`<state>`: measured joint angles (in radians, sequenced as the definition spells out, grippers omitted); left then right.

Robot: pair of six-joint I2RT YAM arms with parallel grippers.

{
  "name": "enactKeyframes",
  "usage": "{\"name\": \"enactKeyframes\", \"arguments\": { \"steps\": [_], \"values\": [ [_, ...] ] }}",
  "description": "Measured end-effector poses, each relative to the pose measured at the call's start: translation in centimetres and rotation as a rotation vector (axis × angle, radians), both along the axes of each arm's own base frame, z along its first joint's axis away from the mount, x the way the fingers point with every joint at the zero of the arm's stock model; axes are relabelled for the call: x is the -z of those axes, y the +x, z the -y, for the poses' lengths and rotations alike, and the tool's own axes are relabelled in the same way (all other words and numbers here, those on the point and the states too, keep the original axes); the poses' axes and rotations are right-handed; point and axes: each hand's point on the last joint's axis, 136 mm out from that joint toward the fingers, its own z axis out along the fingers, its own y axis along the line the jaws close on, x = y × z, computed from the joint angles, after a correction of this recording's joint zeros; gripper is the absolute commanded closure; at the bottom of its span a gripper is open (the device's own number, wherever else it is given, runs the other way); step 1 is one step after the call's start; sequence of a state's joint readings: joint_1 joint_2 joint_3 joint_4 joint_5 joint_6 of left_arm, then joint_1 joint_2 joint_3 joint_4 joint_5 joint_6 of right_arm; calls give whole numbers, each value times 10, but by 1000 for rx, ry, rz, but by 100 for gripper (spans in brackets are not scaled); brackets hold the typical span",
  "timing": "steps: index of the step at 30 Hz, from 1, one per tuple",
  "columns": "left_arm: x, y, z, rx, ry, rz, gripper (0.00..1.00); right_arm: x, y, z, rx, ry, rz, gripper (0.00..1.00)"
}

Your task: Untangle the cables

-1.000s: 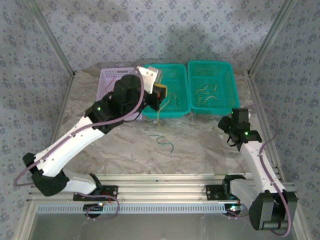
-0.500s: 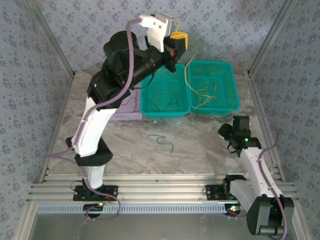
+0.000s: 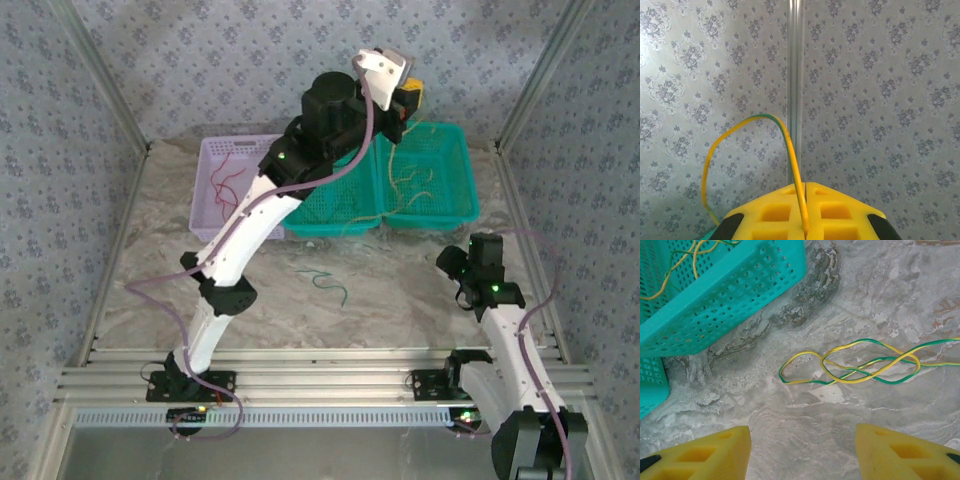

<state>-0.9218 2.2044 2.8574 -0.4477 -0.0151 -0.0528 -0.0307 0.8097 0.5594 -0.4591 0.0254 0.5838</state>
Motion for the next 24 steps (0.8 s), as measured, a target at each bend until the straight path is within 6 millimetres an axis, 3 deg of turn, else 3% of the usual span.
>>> {"name": "enactKeyframes", "arguments": {
  "steps": [3, 11, 14, 19, 24],
  "values": [
    [-5, 9, 1, -9, -37, 29, 100, 0, -1, -2, -9, 7, 4, 42],
    [-51, 11, -12, -7, -205, 158, 100, 4, -5, -4, -27, 5, 3, 42],
    [-53, 20, -10, -5, -262, 176, 100, 2, -6, -4, -30, 5, 16, 42],
    [-21, 60, 2, -18, -314, 144, 100, 1, -7, -4, -36, -2, 27, 43],
    [38, 103, 23, -23, -316, 74, 100, -3, -8, -4, -39, -6, 42, 43]
  ]
}}
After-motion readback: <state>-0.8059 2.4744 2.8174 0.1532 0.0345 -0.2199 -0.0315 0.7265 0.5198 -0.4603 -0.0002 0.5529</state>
